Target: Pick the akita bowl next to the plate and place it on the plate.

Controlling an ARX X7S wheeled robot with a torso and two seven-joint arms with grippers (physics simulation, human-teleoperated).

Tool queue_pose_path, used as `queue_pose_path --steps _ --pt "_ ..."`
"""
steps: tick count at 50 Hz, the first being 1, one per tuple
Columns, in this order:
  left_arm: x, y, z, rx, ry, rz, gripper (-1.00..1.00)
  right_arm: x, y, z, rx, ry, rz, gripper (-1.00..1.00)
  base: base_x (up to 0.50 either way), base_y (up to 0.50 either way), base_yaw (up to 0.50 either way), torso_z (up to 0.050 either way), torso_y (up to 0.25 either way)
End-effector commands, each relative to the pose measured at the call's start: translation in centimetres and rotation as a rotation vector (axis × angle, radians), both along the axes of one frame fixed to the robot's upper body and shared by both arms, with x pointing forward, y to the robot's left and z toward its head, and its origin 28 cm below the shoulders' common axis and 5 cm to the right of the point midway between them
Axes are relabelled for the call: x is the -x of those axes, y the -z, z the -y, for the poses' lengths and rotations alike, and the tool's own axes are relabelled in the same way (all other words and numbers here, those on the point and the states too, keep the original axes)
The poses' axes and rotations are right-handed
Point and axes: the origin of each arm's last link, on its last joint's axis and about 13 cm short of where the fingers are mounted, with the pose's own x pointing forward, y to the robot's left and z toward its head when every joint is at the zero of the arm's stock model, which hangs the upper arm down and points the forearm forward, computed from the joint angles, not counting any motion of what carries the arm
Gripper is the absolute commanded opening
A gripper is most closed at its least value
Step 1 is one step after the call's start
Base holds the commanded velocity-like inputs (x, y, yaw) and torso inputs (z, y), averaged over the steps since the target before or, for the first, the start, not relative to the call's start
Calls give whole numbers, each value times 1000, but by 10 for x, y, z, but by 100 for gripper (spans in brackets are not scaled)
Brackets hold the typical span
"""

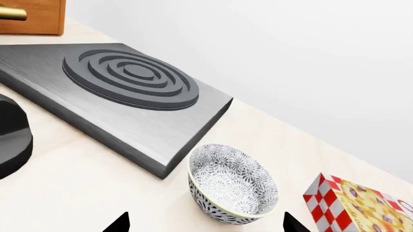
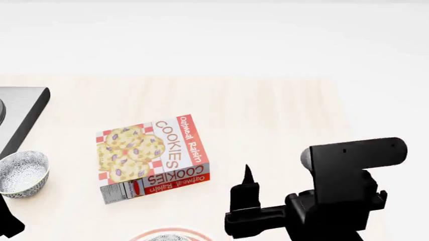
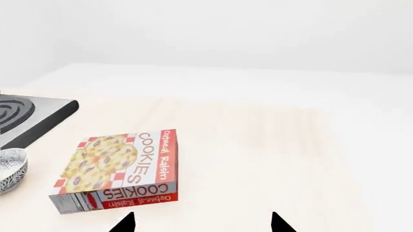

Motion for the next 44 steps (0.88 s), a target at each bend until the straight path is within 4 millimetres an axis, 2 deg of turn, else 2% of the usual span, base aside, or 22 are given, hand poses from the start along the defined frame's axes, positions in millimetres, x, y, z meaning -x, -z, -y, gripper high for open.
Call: queue_pose_path --steps 1,18,44 --pt "0 0 0 -1 -1 0 100 10 28 7 -14 132 175 100 0 0 0 0 0" --pt "0 0 0 0 -2 -4 100 15 76 13 9 294 275 100 0 0 0 0 0" --pt "0 -1 1 -9 6 0 100 23 105 22 67 412 393 100 0 0 0 0 0"
